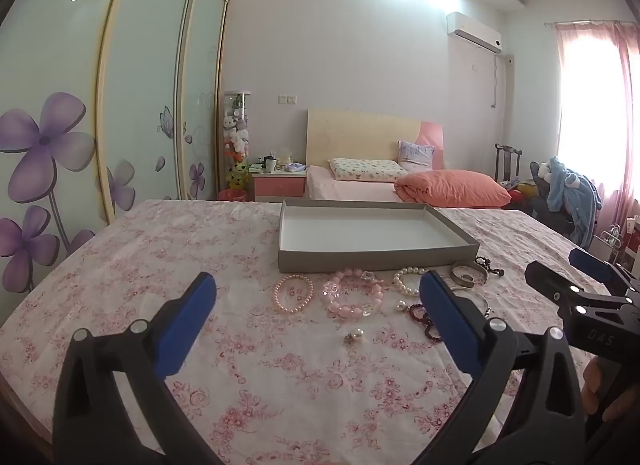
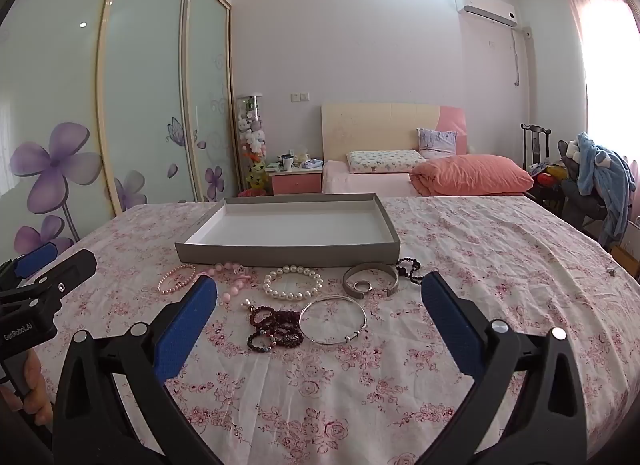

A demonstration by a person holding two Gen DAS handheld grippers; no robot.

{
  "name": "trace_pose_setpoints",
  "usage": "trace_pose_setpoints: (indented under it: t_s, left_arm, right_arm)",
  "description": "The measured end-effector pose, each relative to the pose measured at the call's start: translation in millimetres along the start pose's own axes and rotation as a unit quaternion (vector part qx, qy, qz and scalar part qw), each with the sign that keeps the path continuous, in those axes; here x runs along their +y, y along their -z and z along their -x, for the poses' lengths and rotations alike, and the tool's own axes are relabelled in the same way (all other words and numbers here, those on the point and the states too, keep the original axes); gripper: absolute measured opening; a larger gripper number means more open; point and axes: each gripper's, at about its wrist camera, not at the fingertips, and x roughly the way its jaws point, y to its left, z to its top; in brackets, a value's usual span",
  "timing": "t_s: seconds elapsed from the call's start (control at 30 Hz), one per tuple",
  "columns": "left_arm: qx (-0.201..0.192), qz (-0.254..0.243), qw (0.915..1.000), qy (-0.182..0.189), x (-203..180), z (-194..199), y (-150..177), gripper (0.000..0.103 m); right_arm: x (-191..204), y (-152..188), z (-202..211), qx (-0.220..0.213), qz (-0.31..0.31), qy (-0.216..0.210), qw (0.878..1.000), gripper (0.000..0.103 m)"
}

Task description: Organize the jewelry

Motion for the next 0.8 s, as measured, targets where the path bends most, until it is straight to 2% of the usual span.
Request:
trace_pose_setpoints:
  t_s: [0.8]
  left_arm:
    - [0.003,0.002,1.0000,0.000,-1.1,-2.8,2.3,0.099]
  right_arm:
    - [1.4,-0.9,-0.9,0.000,0.001,0.001,1.000,0.101]
